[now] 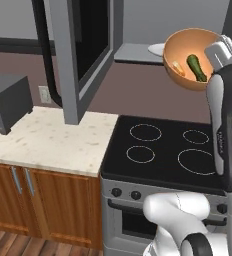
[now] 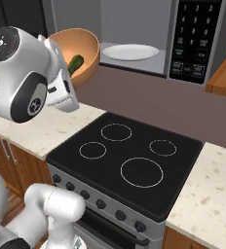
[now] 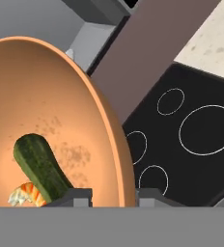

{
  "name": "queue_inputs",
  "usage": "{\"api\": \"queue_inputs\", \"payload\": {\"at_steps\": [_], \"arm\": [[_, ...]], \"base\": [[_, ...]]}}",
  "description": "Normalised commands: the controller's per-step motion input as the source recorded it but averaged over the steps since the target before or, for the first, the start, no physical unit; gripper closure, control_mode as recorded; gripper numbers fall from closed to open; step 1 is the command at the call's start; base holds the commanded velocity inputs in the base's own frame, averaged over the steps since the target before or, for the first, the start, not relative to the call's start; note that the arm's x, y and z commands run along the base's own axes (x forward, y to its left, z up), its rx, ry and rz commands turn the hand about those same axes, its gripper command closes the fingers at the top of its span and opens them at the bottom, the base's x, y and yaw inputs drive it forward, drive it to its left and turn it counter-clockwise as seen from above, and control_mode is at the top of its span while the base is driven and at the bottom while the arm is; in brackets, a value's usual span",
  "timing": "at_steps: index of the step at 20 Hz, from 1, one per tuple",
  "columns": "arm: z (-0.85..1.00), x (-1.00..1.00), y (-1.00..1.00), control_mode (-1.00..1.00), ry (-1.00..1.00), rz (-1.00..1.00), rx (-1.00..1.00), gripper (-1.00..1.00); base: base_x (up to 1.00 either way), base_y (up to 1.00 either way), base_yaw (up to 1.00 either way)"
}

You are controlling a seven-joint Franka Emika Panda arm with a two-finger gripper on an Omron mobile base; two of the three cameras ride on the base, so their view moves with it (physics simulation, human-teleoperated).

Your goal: Place the bowl containing the squash and shrimp in the microwave. Close the microwave door and press the start button to microwave the meal.

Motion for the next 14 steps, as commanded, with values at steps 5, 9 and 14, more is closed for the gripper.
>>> {"api": "queue_inputs", "payload": {"at_steps": [5, 9, 14], "arm": [[0.34, 0.29, -0.27, -1.0, 0.0, -0.1, 0.14, 1.0], [0.0, 0.45, -0.1, -1.0, 0.01, -0.06, 0.1, 1.0], [0.0, 0.52, -0.1, -1.0, 0.0, -0.06, 0.01, 1.0]], "base": [[0.0, 0.0, 0.0], [0.0, 0.0, 0.0], [0.0, 0.0, 0.0]]}}
